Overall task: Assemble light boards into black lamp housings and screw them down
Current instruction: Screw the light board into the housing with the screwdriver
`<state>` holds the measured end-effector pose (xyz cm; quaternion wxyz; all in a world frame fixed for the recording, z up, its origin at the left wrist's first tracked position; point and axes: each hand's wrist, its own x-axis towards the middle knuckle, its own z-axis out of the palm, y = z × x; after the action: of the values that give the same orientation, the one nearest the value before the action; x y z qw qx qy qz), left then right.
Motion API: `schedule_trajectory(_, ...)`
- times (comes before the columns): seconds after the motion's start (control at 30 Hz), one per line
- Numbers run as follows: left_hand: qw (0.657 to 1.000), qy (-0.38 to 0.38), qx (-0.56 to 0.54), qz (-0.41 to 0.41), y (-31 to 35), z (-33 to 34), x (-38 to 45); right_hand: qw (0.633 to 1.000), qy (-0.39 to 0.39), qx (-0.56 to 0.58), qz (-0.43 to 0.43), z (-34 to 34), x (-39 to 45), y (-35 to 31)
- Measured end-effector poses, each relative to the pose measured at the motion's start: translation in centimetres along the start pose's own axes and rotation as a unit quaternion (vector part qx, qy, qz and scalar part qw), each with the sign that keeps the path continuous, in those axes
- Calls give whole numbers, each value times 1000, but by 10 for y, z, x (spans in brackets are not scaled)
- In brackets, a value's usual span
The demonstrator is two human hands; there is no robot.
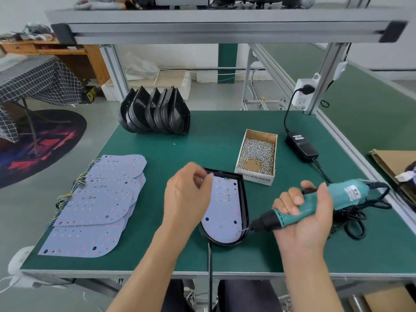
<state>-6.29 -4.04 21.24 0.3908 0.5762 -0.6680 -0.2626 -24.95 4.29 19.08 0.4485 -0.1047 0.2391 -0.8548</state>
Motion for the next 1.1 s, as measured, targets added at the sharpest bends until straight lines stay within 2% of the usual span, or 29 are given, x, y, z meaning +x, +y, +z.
schedule_trajectory(0.1, 994, -36, 30, 104, 28, 24, 34, 1000, 1, 28, 10, -9, 3, 5)
schedule_trajectory(0.2, 971, -103, 117, 183, 45, 59, 67, 998, 18, 61, 24, -15, 5, 7)
schedule_trajectory(0.27, 946, -147, 206, 201, 50, 81, 87, 996, 26, 82, 33, -20, 6, 7)
schedule_trajectory(0.4, 888, -188, 359, 218, 50, 113, 114, 994, 22, 97, 42, -23, 8, 8)
schedule_trajectory(0.53, 843, -197, 441, 236, 52, 136, 121, 994, 24, 96, 45, -22, 10, 11)
schedule_trajectory(0.97, 850, -195, 423, 245, 50, 156, 124, 996, 31, 76, 46, -23, 11, 11)
schedule_trajectory(1.03, 871, -190, 379, 248, 50, 150, 121, 996, 34, 73, 45, -23, 10, 11)
schedule_trajectory(1.1, 916, -178, 269, 240, 50, 135, 114, 996, 33, 69, 43, -24, 11, 11)
